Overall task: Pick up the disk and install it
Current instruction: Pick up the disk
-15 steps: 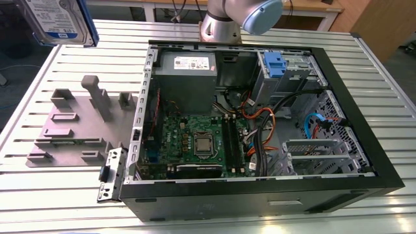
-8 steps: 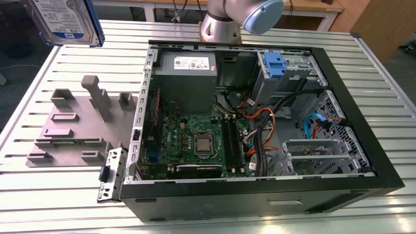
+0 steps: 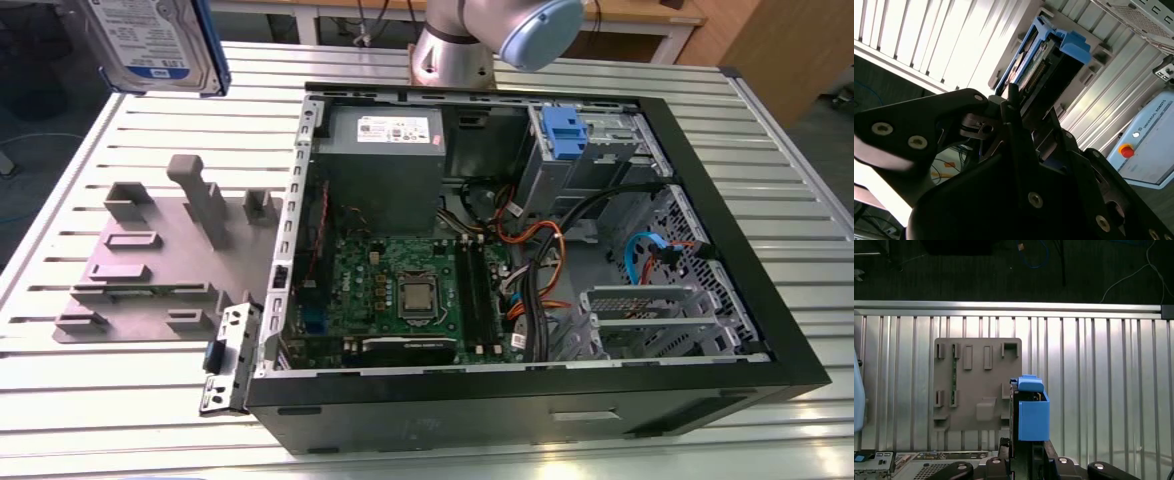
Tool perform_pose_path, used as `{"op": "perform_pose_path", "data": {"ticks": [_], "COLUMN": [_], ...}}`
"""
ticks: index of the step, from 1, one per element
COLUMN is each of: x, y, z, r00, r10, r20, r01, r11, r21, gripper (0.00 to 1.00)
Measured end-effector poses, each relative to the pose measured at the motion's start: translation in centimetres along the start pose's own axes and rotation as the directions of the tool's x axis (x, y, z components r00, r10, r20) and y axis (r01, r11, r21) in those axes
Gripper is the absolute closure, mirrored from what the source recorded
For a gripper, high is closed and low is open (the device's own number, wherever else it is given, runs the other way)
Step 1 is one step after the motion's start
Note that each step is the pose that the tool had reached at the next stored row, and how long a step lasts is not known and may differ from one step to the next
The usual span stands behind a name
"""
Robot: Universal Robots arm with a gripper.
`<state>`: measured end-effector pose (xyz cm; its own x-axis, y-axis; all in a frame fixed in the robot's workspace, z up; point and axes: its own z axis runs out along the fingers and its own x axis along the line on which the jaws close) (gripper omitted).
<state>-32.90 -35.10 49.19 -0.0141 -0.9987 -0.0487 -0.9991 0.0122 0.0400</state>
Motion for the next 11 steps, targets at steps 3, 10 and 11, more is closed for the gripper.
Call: {"op": "perform_pose_path", "data": {"ticks": [3, 10, 11], "x": [-0.01, -0.04, -0.04], "y": [-0.53, -1.80, -1.98], "z": [-0.02, -0.07, -0.08], "r00": [1.0000, 1.0000, 1.0000], "r10": [0.000, 0.000, 0.000], "r20": [0.0000, 0.0000, 0.0000], "r01": [0.000, 0.000, 0.000], "r11": [1.0000, 1.0000, 1.0000], "r21": [0.0000, 0.0000, 0.0000], "gripper": [0.65, 0.65, 0.65]}}
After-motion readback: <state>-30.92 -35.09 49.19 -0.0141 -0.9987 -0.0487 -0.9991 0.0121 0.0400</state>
